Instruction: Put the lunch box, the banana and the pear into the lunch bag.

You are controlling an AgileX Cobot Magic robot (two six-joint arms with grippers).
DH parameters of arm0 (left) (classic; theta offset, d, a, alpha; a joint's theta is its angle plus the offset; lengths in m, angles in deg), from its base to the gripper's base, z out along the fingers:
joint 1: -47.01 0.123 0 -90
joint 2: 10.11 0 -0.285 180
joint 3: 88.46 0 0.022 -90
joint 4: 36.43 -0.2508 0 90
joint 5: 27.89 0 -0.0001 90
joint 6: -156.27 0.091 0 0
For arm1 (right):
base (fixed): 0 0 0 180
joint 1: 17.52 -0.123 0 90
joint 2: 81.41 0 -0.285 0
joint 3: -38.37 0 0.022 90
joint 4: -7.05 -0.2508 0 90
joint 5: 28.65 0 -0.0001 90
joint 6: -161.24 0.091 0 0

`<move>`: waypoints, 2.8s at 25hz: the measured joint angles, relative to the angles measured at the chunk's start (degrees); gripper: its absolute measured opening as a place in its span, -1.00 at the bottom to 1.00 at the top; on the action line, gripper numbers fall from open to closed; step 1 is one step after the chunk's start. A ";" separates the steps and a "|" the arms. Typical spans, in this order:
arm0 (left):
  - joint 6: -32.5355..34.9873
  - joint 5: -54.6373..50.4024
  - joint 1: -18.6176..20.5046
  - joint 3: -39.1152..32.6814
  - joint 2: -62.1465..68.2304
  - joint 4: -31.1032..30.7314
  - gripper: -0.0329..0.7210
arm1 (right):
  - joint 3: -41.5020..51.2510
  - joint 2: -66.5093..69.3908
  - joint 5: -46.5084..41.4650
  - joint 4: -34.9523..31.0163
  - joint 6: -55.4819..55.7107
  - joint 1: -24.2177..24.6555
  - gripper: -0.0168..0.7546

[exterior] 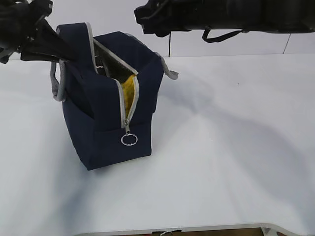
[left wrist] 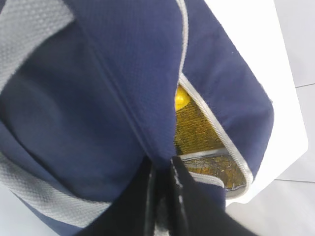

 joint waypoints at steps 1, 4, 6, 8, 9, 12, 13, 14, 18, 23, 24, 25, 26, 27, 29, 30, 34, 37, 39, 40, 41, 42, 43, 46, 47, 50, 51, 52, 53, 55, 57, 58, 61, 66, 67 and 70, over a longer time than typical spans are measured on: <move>0.00 -0.10 0.00 0.00 0.00 0.00 -0.92 | 0.00 -0.10 0.51 0.69 0.20 0.00 0.11; 0.00 -0.13 0.00 0.00 0.00 0.00 -0.92 | 0.00 -0.11 1.22 1.36 0.79 0.00 0.11; 0.10 -0.23 0.00 0.00 0.00 0.00 -0.92 | 0.00 -0.11 1.47 0.93 2.64 0.00 0.11; 0.12 -0.22 0.00 0.00 0.00 0.00 -0.92 | 0.00 -0.11 1.58 -0.26 5.57 0.67 0.11; 0.12 -0.26 0.00 0.00 0.00 0.00 -0.92 | 0.00 -0.11 1.58 -0.54 7.27 1.21 0.11; 0.12 -0.35 0.00 0.00 0.00 0.00 -0.92 | 0.00 -0.11 1.58 -1.00 10.73 3.00 0.11; 0.12 -0.35 0.00 0.00 0.00 0.00 -0.92 | 0.00 -0.11 1.58 -1.00 11.78 3.47 0.11; 0.25 -0.35 0.00 0.00 0.00 0.00 -0.92 | 0.00 -0.11 1.58 -1.00 12.78 3.85 0.11; 0.59 -0.35 0.00 0.00 0.00 0.00 -0.92 | 0.00 -0.11 -0.26 -1.25 17.85 3.99 0.11; 2.13 -0.35 0.00 0.00 0.00 0.00 -0.92 | 0.00 -0.11 -3.77 -0.87 22.50 3.99 0.11; 2.28 -0.35 0.00 0.00 0.00 0.00 -0.92 | 0.00 -0.11 -3.86 -0.61 23.02 3.99 0.12; 2.53 -0.35 0.00 0.00 0.00 0.00 -0.92 | 0.00 -0.11 -4.29 -0.35 23.58 3.99 0.12; 2.83 -0.39 0.00 0.00 0.00 0.00 -0.92 | 0.00 0.01 -4.96 -0.25 24.46 4.12 0.12; 3.11 -0.39 0.00 0.00 0.00 0.00 -0.92 | 0.00 0.15 -5.91 0.11 25.62 4.53 0.12; 3.61 -0.39 0.00 0.00 0.00 0.00 -0.92 | 0.00 0.96 -9.03 1.66 28.28 5.23 0.12; 3.87 -0.39 0.00 0.00 0.00 0.00 -0.92 | 0.00 1.39 -10.53 3.19 30.07 5.79 0.12; 4.32 -0.39 0.00 0.00 0.00 0.00 -0.92 | -2.52 2.95 -15.11 14.89 39.65 8.79 0.12; 4.45 -0.48 0.00 0.00 0.00 0.00 -0.92 | -6.67 3.83 -19.22 23.70 46.89 10.73 0.12; 4.45 -0.48 0.00 0.00 0.00 0.00 -0.92 | -10.19 4.70 -22.10 30.69 51.96 11.39 0.12; 4.48 -0.48 0.00 0.00 0.00 0.00 -0.92 | -12.30 5.39 -24.21 33.85 55.01 11.39 0.12; 4.58 -0.48 0.00 0.00 0.00 0.00 -0.92 | -14.54 6.31 -26.33 37.57 58.06 11.39 0.12; 4.58 -0.48 0.00 0.00 0.00 -0.09 -0.92 | -16.42 7.45 -28.93 41.11 60.54 11.39 0.12; 4.58 -0.48 0.00 0.00 0.00 -0.09 -0.92 | -18.68 8.55 -31.51 44.22 63.23 11.39 0.12; 4.70 -0.48 0.00 0.00 0.00 -0.09 -0.92 | -24.17 12.49 -36.71 49.50 68.30 11.39 0.12; 4.70 -0.48 0.00 0.00 0.00 -0.09 -0.92 | -25.64 13.60 -37.68 50.15 69.00 11.39 0.12; 4.70 -0.48 0.00 0.00 0.00 -0.09 -0.92 | -28.76 15.50 -39.18 52.39 71.13 11.39 0.12; 4.70 -0.48 0.00 0.00 0.00 -0.09 -0.92 | -29.73 15.91 -39.64 53.06 72.20 11.39 0.12; 4.70 -0.48 0.00 0.00 0.00 -0.09 -0.92 | -30.51 16.39 -40.30 53.70 72.97 11.39 0.12; 4.73 -0.48 0.00 0.00 0.00 -0.09 -0.92 | -31.50 16.80 -41.49 54.10 73.52 11.39 0.12; 4.82 -0.48 0.00 0.00 0.00 -0.09 -0.92 | -33.39 18.20 -44.19 54.29 74.38 11.39 0.12; 4.82 -0.48 0.00 0.00 0.00 -0.09 -0.92 | -34.40 19.22 -46.18 54.50 74.51 11.39 0.12; 4.82 -0.38 0.00 0.00 0.00 -0.09 -0.92 | -34.64 19.54 -46.65 54.51 74.59 11.39 0.12; 4.82 -0.38 0.00 0.00 0.00 -0.09 -0.92 | -34.86 19.68 -46.81 54.64 74.72 11.39 0.12; 4.82 0.21 0.00 0.00 0.00 -0.09 -0.92 | -35.08 20.77 -46.81 53.45 74.72 11.39 0.12; 4.82 0.24 0.00 0.00 0.00 -0.09 -0.92 | -35.08 21.16 -46.81 52.76 74.72 11.39 0.12; 4.85 0.34 0.00 0.00 0.00 -0.09 -0.92 | -35.08 22.33 -46.81 51.65 74.85 11.39 0.12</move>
